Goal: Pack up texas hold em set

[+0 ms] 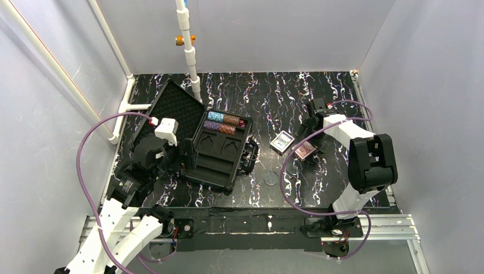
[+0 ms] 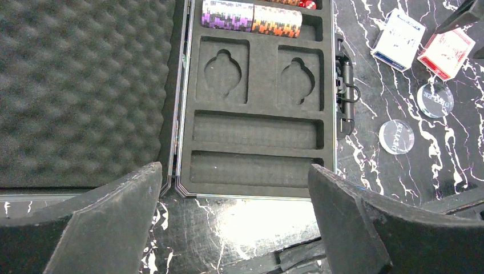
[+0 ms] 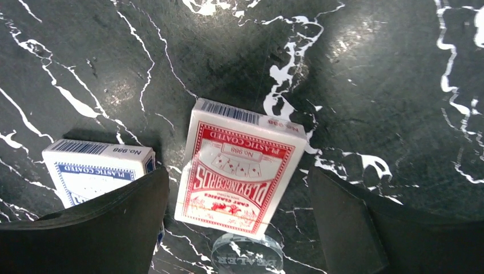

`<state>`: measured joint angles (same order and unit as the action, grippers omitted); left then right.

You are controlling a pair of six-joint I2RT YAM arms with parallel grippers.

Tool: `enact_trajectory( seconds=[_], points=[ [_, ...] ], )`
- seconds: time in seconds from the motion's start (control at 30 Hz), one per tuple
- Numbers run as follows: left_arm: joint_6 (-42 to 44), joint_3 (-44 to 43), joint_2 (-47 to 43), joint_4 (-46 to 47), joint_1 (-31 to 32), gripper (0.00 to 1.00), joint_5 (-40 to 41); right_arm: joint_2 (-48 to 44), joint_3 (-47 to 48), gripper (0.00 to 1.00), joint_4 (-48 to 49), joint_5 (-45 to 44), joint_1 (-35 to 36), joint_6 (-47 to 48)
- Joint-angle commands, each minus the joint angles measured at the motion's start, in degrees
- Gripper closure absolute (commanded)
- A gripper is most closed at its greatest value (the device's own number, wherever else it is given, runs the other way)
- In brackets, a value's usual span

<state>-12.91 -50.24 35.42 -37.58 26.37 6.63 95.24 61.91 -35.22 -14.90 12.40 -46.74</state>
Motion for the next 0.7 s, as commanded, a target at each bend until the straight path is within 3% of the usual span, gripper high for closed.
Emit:
enact_trajectory(
  seconds=[0.0,0.37,0.67],
  points=[
    [-0.19,0.23,-0.26,-0.47,0.13,0.01,0.74,3.01,-1.0,0.02,2.89,2.41,-0.71,-1.38],
    [-0.12,0.23,-0.09,-0.47,0.07,0.01,0.61,4.78,-2.19,0.02,3.87,2.5,-0.82,-1.65],
    [-0.09,0.23,-0.13,-0.47,0.09,0.01,0.51,4.0,-1.39,0.29,2.88,1.06,-0.85,-1.31]
  ],
)
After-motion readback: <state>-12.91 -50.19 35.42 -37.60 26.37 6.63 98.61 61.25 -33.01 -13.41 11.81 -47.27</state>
